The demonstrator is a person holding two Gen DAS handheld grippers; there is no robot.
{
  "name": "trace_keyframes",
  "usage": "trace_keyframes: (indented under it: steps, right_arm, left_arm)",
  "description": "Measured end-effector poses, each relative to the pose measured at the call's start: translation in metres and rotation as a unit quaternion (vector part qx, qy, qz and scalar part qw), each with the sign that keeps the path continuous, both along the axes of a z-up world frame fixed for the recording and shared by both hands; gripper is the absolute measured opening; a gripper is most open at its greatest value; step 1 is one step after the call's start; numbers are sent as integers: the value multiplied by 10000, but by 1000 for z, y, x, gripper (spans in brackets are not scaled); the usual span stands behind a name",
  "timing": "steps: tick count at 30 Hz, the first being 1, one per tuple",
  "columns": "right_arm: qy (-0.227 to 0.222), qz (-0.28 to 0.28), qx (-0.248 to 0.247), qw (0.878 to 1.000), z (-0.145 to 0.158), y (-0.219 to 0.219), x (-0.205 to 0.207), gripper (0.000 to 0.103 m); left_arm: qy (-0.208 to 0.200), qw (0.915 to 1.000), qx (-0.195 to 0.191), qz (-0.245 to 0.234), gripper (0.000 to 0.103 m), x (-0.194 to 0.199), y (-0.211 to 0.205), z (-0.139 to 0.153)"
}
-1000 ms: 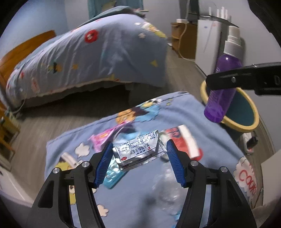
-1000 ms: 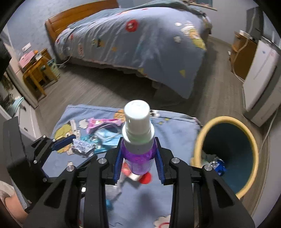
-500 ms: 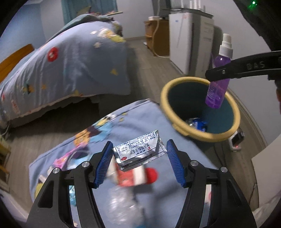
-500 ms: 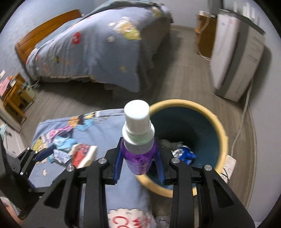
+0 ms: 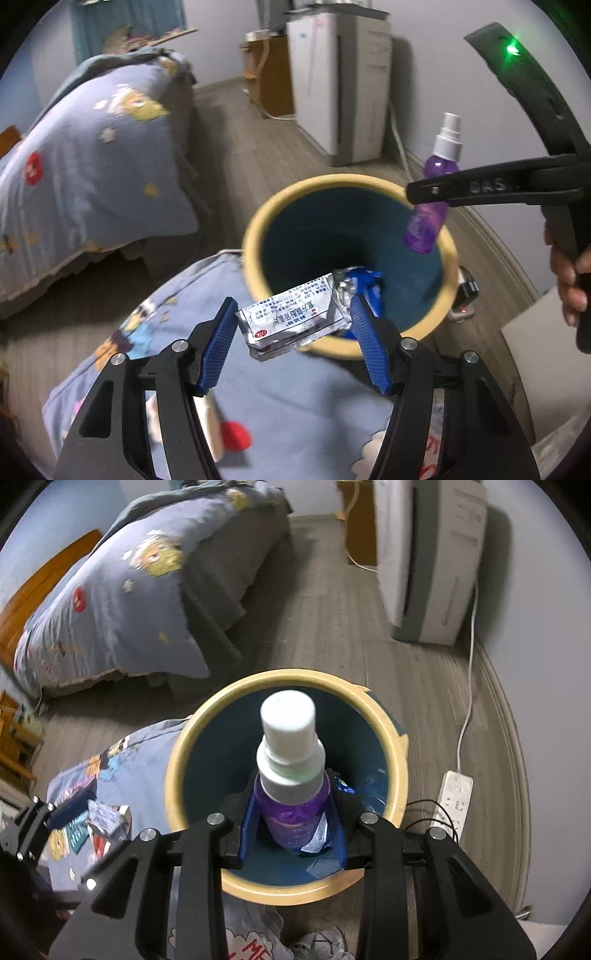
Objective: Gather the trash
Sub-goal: 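Carry the purple bottle and the blister pack over the bin with both tools, then open the left tool over the bin while the right tool lowers the bottle in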
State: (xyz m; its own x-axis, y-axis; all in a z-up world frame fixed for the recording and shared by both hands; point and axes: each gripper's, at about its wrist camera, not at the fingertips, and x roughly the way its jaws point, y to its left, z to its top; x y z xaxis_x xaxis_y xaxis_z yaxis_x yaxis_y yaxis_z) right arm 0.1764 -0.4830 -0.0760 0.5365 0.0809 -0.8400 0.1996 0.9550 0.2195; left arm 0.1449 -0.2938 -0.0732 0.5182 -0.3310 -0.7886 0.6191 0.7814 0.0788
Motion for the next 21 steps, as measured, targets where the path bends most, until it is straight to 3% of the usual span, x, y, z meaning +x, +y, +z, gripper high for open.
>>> trace_keyframes:
  steps: [8, 15, 18, 21]
  right_arm:
    - [440, -330, 225, 9982, -32, -15, 8, 32]
    - [500, -431, 340, 9972, -39, -17, 12, 32]
    - [533, -423, 361, 9970, -42, -16, 13, 32]
    - [525, -379, 317, 9974, -44, -13, 17, 32]
  left_arm:
    - [78, 9985, 290, -455, 64, 15, -47, -23]
    - [235, 9991, 243, -272, 65, 43, -64, -54]
    - [137, 9994, 189, -260, 83, 45, -61, -57]
    - [79, 9996, 170, -227, 84, 47, -53, -56]
